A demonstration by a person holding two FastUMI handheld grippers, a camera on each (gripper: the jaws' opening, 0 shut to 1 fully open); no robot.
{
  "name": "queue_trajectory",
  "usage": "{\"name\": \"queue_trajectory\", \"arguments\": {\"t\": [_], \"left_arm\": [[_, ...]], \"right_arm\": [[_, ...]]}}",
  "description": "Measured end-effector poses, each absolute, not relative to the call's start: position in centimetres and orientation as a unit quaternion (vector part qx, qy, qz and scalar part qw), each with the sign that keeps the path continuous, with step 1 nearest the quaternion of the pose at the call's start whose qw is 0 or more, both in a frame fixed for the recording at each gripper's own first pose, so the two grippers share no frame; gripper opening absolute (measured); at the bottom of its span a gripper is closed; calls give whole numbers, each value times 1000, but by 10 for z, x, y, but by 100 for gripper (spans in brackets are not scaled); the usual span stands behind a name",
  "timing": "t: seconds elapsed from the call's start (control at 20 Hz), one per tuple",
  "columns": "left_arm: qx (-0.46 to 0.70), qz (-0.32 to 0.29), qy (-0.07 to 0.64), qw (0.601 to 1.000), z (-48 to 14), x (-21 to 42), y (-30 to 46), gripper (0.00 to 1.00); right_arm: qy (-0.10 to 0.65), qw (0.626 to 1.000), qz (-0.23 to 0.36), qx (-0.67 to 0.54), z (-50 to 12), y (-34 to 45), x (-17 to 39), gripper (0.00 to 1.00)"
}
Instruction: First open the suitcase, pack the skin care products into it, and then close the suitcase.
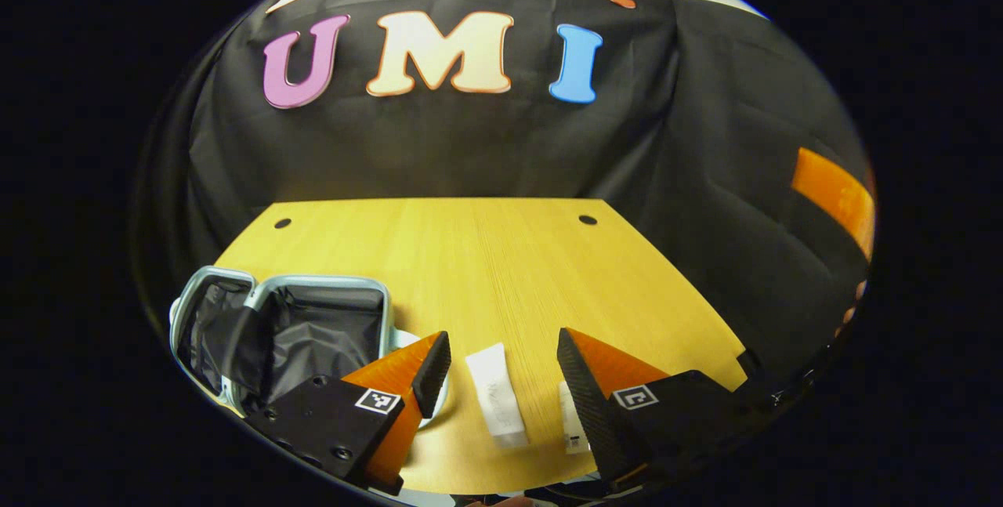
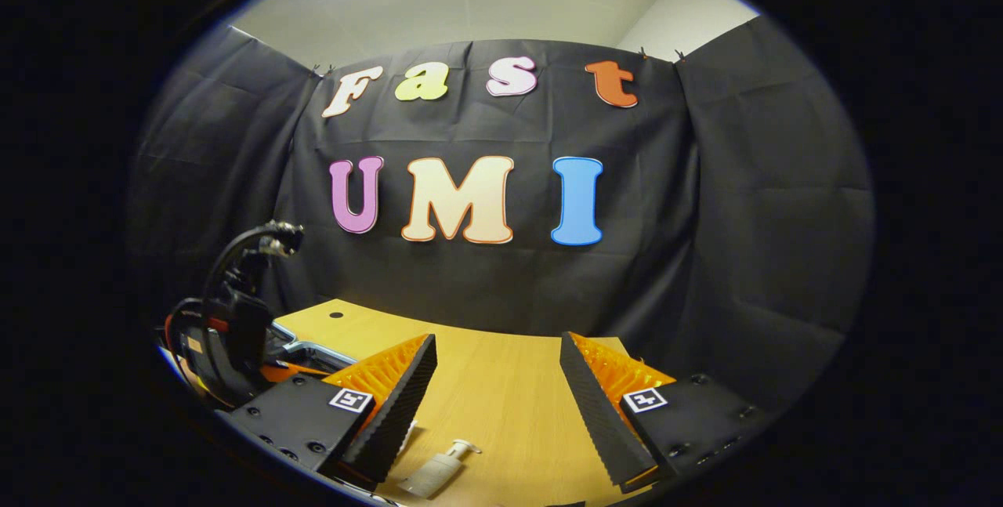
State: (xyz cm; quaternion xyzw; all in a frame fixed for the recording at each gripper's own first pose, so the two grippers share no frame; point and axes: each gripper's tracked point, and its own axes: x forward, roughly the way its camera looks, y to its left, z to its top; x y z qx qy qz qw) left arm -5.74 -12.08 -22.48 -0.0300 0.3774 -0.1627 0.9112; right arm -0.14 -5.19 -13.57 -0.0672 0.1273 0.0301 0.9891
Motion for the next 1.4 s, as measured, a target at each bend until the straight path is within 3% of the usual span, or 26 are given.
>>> {"name": "queue_trajectory", "arguments": {"t": [0.05,0.25,0.65,0.8,0.9,0.95,1.0,1.05,1.2,1.4], "left_arm": [[-34,-166,386,907,-234,-59,-126,79],[-33,-169,431,886,-275,-69,-133,84],[-39,-146,517,842,-357,-86,-130,83],[-25,-141,530,836,-368,-94,-124,73],[-38,-151,526,836,-373,-93,-129,49],[-45,-159,519,839,-373,-91,-133,46],[-61,-153,528,833,-374,-93,-134,36],[-62,-157,522,836,-372,-90,-133,19],[-66,-166,527,831,-374,-92,-133,16],[-85,-172,524,830,-373,-90,-133,16]], "right_arm": [[131,989,25,-68,-137,-54,-3,100],[141,987,10,-80,-141,-63,-7,100],[191,978,8,-77,-171,-57,-11,100],[248,967,20,-58,-209,-47,-14,100],[309,950,27,-39,-250,-41,-19,100],[348,937,30,-25,-277,-35,-22,100],[380,925,33,-11,-298,-33,-27,100],[409,912,35,8,-318,-30,-30,100],[489,870,24,53,-372,-22,-48,99],[541,840,11,45,-422,-24,-65,97]]}}
